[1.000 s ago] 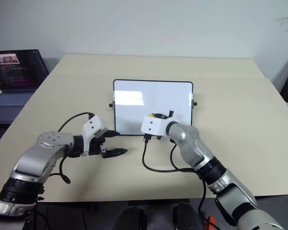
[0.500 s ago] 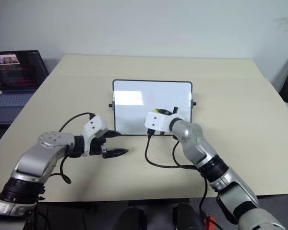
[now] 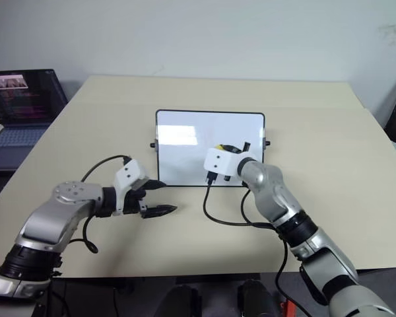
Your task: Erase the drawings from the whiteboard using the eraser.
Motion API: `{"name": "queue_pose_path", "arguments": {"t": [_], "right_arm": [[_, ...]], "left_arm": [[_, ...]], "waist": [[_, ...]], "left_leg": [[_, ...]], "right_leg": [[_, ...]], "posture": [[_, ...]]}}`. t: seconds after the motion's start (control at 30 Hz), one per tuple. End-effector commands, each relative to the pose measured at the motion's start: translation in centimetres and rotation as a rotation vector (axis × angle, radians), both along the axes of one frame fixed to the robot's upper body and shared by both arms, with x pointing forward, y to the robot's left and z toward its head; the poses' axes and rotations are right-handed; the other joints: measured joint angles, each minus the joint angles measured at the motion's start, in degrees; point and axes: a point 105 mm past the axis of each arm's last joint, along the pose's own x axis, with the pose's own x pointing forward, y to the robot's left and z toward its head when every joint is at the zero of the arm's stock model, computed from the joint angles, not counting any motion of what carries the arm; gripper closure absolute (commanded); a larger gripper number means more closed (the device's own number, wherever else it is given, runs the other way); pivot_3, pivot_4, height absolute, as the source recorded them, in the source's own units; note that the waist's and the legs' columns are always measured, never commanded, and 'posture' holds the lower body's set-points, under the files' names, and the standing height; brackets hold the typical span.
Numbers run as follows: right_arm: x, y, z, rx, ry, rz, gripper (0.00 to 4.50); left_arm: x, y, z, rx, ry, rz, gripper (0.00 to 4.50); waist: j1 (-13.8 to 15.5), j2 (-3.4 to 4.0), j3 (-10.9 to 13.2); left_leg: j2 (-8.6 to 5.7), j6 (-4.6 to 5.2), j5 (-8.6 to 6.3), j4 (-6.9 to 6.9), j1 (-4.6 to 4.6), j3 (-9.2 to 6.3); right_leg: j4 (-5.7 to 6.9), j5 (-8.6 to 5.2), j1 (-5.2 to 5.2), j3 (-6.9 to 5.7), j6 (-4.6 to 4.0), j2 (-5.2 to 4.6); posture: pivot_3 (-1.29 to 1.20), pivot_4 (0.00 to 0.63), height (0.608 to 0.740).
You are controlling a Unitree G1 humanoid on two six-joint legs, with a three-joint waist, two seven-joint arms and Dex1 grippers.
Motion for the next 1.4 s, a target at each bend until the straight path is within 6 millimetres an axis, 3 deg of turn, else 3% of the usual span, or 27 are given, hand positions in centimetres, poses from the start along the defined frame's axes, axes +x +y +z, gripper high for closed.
{"name": "queue_pose_path", "arguments": {"t": [0.03,0.17,0.37,0.47,0.63,0.73,1.0,1.17,1.3,1.4], "right_arm": [[-1.0,-0.9,-3.4,-0.072,0.147,-0.002,3.31],[-2.0,-1.1,-4.9,-0.113,0.218,0.021,3.31],[0.2,-1.3,-0.9,-0.034,0.029,-0.043,3.31],[0.4,-1.4,-0.6,-0.031,0.011,-0.047,3.31],[-1.5,-1.8,-4.5,-0.121,0.190,0.006,3.31],[-2.5,-1.8,-5.7,-0.152,0.252,0.033,3.31],[0.4,-1.3,0.1,-0.014,-0.031,-0.043,3.31],[0.4,-1.5,-0.2,-0.012,-0.009,-0.040,3.31],[-1.0,-0.8,-3.0,-0.061,0.140,0.021,3.31],[0.0,-0.4,-1.0,-0.012,0.051,-0.003,3.31]], "left_arm": [[0.1,-0.5,0.9,-0.002,-0.039,-0.024,0.00],[0.0,-0.4,0.9,-0.001,-0.038,-0.024,0.00],[0.0,-0.4,0.9,0.000,-0.037,-0.024,0.00],[0.0,-0.4,0.9,0.001,-0.037,-0.025,0.00],[0.0,-0.4,0.9,0.001,-0.037,-0.026,0.00],[0.0,-0.4,0.9,0.001,-0.037,-0.027,0.00],[-0.1,-0.6,0.9,0.001,-0.033,-0.032,0.00],[-0.2,-0.6,0.8,0.000,-0.031,-0.032,0.00],[-0.2,-0.6,0.8,-0.003,-0.029,-0.027,0.00],[-0.3,-0.6,0.7,-0.005,-0.028,-0.025,0.00]], "waist": [[-0.05,-0.01,-0.01],[-0.05,-0.01,-0.01],[-0.08,-0.01,0.00],[0.04,0.00,0.00],[0.10,-0.01,-0.01],[0.03,-0.03,-0.02],[-0.07,-0.01,0.00],[-0.06,-0.01,0.00],[-0.06,-0.01,-0.01],[-0.22,-0.01,-0.01]], "left_leg": [[0.00,0.00,0.00,-0.01,-0.01,0.00],[0.01,0.01,-0.01,-0.02,-0.01,-0.01],[0.02,0.03,0.03,0.00,0.07,-0.02],[0.02,0.04,0.04,0.00,0.06,-0.03],[0.03,0.05,0.03,-0.04,-0.03,-0.03],[0.06,0.06,0.02,-0.04,-0.04,-0.01],[0.06,0.07,0.05,-0.02,0.04,-0.02],[0.08,0.07,0.04,-0.06,-0.07,-0.01],[0.10,0.08,0.03,-0.07,-0.11,-0.01],[0.11,0.08,0.03,-0.08,-0.09,0.00]], "right_leg": [[-0.04,0.04,0.00,0.01,-0.08,0.00],[-0.11,0.04,0.02,0.00,-0.07,0.00],[-0.06,-0.03,0.06,0.00,0.15,0.00],[-0.06,-0.02,0.06,-0.02,0.14,0.00],[-0.25,0.00,0.06,-0.04,0.10,0.00],[-0.30,0.02,0.08,-0.02,0.10,0.00],[-0.23,0.08,0.07,-0.01,0.13,0.06],[-0.40,0.08,0.05,-0.02,0.09,0.06],[-0.51,0.14,0.06,-0.02,0.00,0.05],[-0.51,0.14,0.07,-0.02,0.03,0.06]], "posture": [[0.00,0.150,0.740],[0.00,0.150,0.740],[0.00,0.150,0.740],[0.00,0.150,0.740],[0.00,0.150,0.740],[0.00,0.150,0.740],[0.00,0.150,0.740],[0.00,0.150,0.740],[0.00,0.150,0.740],[0.00,0.150,0.740]]}}
